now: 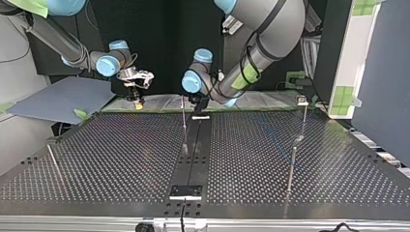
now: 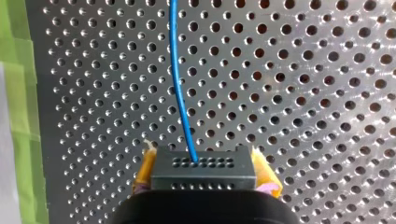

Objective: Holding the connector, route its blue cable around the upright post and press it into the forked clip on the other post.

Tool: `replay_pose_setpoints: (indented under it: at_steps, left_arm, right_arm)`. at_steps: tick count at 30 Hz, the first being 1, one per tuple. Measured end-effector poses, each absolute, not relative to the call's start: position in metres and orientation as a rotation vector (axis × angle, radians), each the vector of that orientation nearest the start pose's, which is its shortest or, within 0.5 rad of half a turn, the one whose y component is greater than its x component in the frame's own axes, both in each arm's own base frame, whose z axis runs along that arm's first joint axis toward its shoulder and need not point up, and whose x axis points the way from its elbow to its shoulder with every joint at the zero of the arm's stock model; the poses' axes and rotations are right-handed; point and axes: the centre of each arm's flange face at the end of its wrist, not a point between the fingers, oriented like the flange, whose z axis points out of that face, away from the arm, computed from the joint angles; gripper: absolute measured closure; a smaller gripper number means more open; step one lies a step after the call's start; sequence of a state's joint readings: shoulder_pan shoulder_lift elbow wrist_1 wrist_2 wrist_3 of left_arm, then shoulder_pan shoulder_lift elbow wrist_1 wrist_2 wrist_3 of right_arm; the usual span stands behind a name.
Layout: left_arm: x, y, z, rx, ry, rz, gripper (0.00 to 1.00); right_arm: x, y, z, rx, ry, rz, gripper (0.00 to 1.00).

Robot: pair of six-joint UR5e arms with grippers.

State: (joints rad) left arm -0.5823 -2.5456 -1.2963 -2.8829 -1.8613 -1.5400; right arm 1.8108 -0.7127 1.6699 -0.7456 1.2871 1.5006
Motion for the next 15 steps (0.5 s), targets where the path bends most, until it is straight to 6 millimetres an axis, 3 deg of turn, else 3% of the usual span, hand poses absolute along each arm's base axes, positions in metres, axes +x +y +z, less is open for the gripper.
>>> replay_pose_setpoints:
  at_steps: [7, 15]
  left_arm:
    - [0.513, -0.467, 0.035, 0.431, 1.945, -0.073, 0.00]
    - [0.498, -0.463, 0.026, 0.472, 1.979, -0.089, 0.00]
  right_arm:
    - [0.304, -0.564, 0.002, 1.776, -1.006, 1.438, 1.00]
    - [0.304, -0.564, 0.002, 1.777, -1.007, 1.438, 1.00]
